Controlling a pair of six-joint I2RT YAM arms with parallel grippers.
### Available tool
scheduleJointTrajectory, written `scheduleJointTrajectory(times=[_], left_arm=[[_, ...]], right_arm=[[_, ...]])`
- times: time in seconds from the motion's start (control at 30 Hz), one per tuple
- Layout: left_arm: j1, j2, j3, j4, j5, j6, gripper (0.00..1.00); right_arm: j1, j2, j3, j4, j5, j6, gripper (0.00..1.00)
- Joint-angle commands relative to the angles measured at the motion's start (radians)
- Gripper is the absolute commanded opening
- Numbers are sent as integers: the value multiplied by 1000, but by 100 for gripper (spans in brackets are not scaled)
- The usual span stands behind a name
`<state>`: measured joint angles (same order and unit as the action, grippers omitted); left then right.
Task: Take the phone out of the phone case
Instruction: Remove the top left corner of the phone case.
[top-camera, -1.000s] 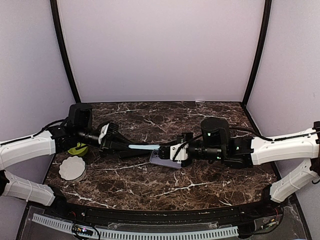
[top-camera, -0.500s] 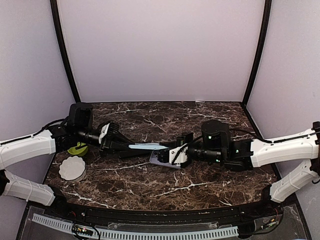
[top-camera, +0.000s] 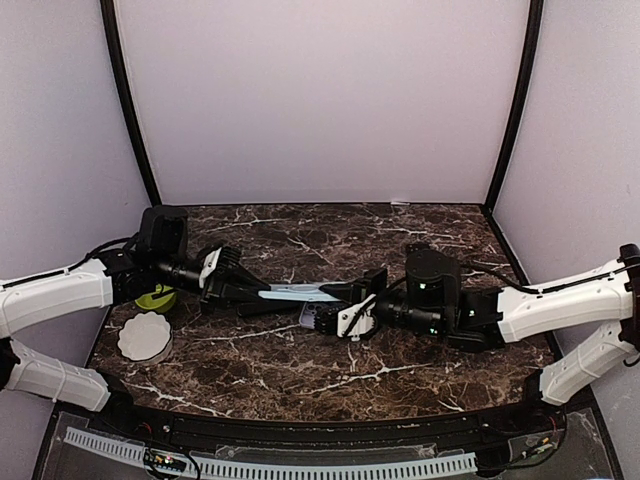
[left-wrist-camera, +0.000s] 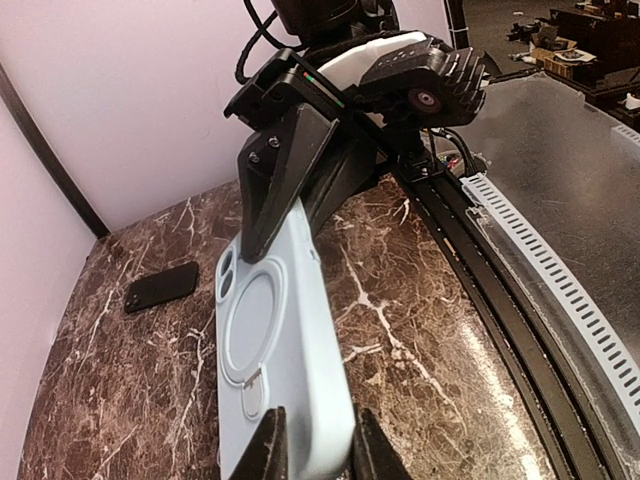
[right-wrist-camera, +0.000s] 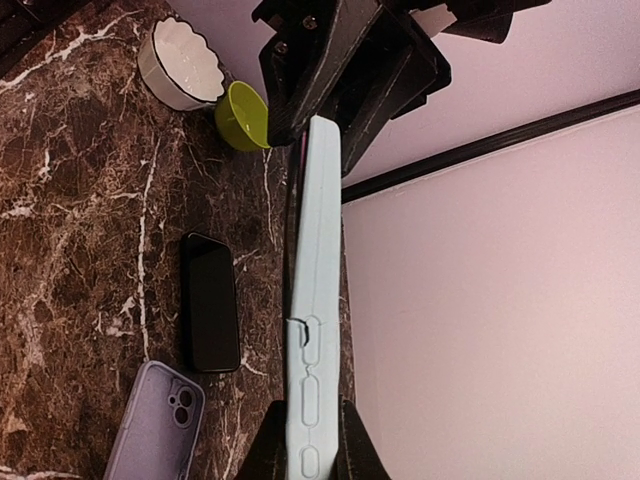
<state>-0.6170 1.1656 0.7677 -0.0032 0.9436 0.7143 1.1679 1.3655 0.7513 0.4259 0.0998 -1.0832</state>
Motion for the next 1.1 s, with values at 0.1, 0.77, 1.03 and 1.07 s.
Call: scheduleJointTrajectory(times=[0.1, 0.77, 1.03, 1.07], left_arm=[[-17, 18, 13, -130, 70, -111, 20], [-29, 30, 21, -165, 58, -110, 19], [-31, 38, 26, -180, 56, -106, 19], [-31, 40, 27, -181, 54, -106, 18]], right_arm=[[14, -4, 2, 305, 127, -161, 0], [39, 3, -45, 372, 178, -316, 0], [48, 3, -64, 413, 195, -381, 0], [50, 2, -65, 420, 196, -389, 0]])
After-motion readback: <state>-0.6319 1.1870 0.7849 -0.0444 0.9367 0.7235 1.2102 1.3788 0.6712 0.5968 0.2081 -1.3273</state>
